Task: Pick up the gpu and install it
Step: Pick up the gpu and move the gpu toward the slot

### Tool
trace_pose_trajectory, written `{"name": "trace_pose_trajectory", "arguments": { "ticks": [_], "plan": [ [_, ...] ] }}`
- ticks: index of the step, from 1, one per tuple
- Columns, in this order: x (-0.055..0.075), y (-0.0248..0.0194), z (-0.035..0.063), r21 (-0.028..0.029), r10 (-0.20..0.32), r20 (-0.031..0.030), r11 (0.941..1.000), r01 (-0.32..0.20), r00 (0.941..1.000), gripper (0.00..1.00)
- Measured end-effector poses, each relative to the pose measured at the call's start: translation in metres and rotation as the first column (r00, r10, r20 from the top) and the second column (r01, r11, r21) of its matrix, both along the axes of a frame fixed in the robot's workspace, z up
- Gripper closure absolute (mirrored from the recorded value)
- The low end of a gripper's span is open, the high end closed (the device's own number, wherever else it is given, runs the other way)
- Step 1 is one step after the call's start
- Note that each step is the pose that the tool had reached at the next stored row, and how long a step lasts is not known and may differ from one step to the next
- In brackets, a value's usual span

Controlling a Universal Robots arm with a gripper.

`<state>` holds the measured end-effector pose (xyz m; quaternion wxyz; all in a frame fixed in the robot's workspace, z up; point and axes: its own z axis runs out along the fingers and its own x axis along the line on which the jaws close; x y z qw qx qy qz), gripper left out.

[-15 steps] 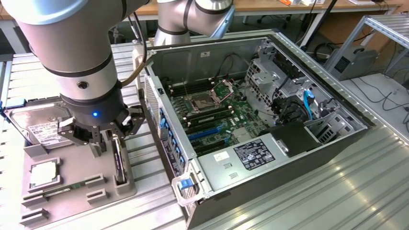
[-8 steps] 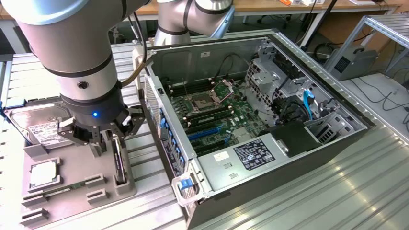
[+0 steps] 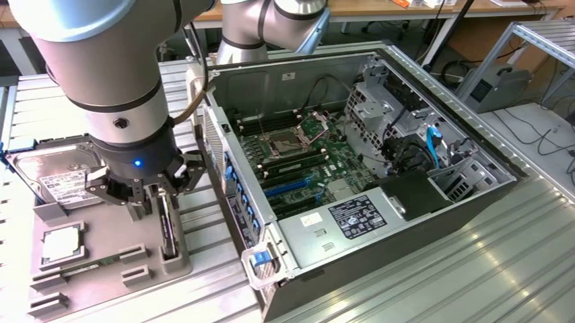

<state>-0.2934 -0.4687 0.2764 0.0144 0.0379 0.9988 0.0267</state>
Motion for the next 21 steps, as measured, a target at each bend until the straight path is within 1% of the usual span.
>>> {"name": "trace_pose_trajectory", "arguments": {
  "ticks": [21],
  "plan": [
    [0.001,0.0,-0.0295,0.0,0.0,0.0,1.0,0.0,1.0,0.58]
  ]
}}
